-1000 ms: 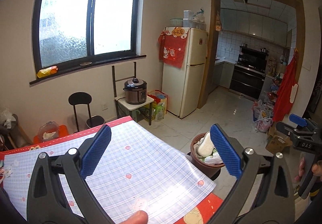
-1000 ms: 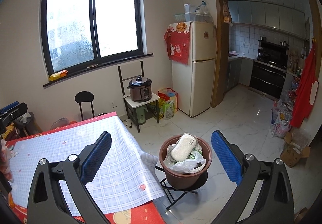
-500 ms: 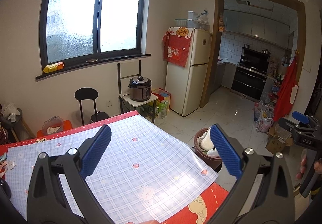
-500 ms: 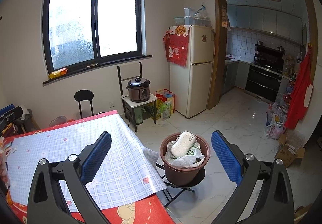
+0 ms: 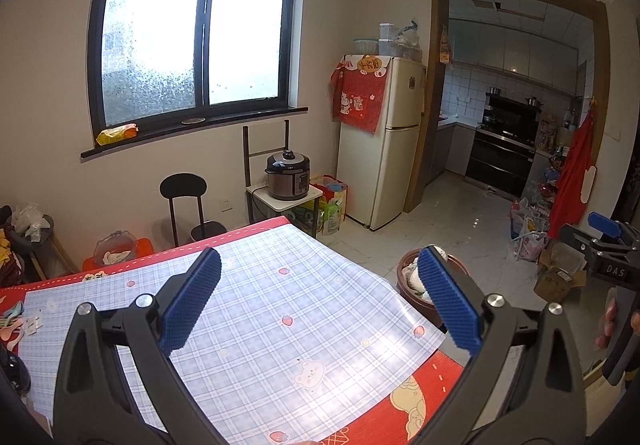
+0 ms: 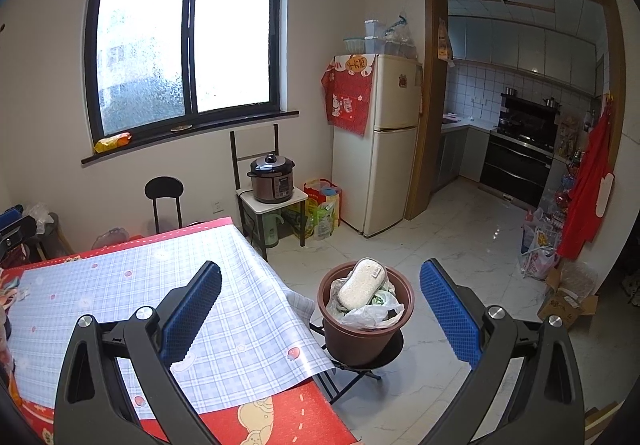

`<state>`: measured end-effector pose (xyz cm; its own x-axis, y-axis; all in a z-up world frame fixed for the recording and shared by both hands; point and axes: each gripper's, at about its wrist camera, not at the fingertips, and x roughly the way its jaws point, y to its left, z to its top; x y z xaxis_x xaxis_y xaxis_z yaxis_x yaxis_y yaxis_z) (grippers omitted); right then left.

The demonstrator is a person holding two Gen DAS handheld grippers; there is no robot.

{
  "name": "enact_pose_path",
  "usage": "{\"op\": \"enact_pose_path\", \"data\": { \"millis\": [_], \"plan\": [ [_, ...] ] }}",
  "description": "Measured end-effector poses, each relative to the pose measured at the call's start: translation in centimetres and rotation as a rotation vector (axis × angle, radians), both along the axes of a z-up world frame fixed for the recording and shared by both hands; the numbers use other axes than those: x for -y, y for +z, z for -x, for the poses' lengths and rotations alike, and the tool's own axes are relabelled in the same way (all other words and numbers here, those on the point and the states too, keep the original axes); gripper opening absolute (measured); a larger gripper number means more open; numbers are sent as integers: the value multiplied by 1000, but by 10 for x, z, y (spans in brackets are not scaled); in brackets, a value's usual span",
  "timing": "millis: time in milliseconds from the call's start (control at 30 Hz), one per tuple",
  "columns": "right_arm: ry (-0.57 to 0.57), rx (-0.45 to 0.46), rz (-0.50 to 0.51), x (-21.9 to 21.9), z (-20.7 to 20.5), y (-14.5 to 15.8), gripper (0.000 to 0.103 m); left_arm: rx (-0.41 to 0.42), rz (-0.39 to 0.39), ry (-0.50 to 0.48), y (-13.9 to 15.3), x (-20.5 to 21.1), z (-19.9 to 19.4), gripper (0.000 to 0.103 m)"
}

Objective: Collect trash

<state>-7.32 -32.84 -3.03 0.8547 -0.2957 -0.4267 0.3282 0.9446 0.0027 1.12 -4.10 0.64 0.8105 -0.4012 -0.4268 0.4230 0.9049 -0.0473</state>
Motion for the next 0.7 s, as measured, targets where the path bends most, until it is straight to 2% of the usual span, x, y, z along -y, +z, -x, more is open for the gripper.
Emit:
{"op": "enact_pose_path", "data": {
  "millis": [300, 700],
  "plan": [
    [-15, 7, -2, -6, 4, -2, 98, 26, -9, -25, 3, -6, 5, 97],
    [-19, 2, 8, -14, 9, -3, 98, 3, 29, -12, 7, -20, 1, 97]
  ]
}}
